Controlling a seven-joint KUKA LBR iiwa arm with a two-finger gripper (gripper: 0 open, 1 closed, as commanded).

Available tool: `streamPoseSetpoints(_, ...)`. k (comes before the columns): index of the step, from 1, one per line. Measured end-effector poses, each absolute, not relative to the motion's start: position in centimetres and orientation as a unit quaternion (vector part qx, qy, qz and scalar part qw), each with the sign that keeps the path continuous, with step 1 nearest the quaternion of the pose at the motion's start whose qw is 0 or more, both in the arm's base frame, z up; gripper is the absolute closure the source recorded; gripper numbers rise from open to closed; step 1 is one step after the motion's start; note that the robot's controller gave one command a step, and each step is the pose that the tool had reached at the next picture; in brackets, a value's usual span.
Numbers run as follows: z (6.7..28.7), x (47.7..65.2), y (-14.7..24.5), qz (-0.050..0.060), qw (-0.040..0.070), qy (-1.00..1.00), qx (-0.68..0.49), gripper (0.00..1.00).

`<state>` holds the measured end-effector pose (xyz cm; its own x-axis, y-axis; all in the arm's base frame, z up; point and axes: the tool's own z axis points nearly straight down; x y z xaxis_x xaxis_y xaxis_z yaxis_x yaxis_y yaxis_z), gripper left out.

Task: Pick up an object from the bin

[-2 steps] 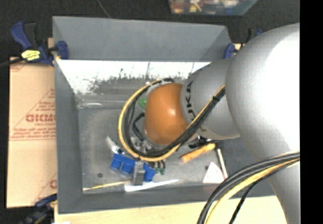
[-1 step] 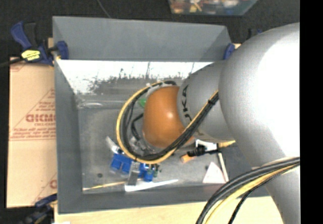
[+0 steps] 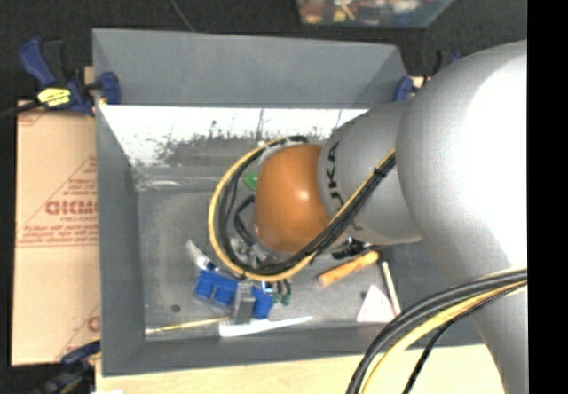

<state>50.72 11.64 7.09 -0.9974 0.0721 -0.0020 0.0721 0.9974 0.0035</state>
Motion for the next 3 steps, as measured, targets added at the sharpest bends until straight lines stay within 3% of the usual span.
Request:
streamPoseSetpoints(1,7.08,50.10,12.15,0.004,0.006,0.995,0.099,0.00)
streamPoseSetpoints(2,7.10,50.76,11.58,0.002,0.002,0.999,0.041,1.00)
streamPoseSetpoints(3,7.15,50.74,11.58,0.002,0.002,0.999,0.042,1.00)
